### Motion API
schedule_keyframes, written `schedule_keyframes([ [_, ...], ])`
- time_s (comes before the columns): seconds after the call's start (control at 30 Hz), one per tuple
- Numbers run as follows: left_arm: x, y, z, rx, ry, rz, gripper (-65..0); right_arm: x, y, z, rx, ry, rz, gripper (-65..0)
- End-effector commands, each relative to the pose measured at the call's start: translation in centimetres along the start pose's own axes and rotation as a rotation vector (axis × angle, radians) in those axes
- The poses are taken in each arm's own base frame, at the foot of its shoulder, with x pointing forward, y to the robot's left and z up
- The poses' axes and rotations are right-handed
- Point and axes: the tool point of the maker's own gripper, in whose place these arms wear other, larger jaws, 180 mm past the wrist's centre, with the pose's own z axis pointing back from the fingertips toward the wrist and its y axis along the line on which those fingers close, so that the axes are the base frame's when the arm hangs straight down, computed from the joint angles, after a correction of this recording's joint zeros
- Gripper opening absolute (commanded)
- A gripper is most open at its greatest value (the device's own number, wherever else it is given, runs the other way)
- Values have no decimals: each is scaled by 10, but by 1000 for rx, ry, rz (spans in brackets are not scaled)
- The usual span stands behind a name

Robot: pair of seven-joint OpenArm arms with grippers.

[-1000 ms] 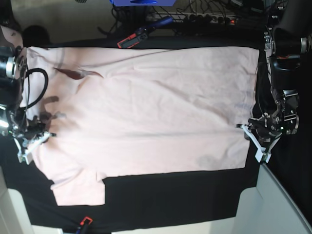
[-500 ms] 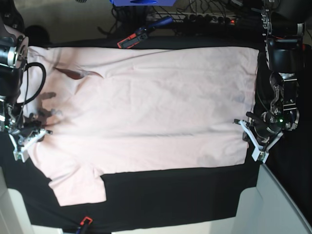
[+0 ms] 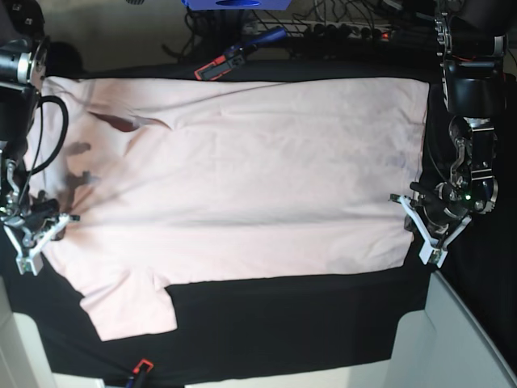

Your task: Fold the T-shirt properly

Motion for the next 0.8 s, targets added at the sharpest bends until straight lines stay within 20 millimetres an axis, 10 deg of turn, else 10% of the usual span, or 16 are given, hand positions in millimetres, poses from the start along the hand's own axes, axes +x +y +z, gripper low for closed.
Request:
schedule_keyframes([
  [0.0,22,11,6,22,-59,-9,-650,25,-13,8,-31,-63,1,-650],
  [0.5,7,-2,18,19,-21,-62,-650,15,-21,32,-71,-60,-10,-641],
  [0.77,8,0,18,23,-19,-64,-650,46,-18,19,-42,-60,-55,-167],
])
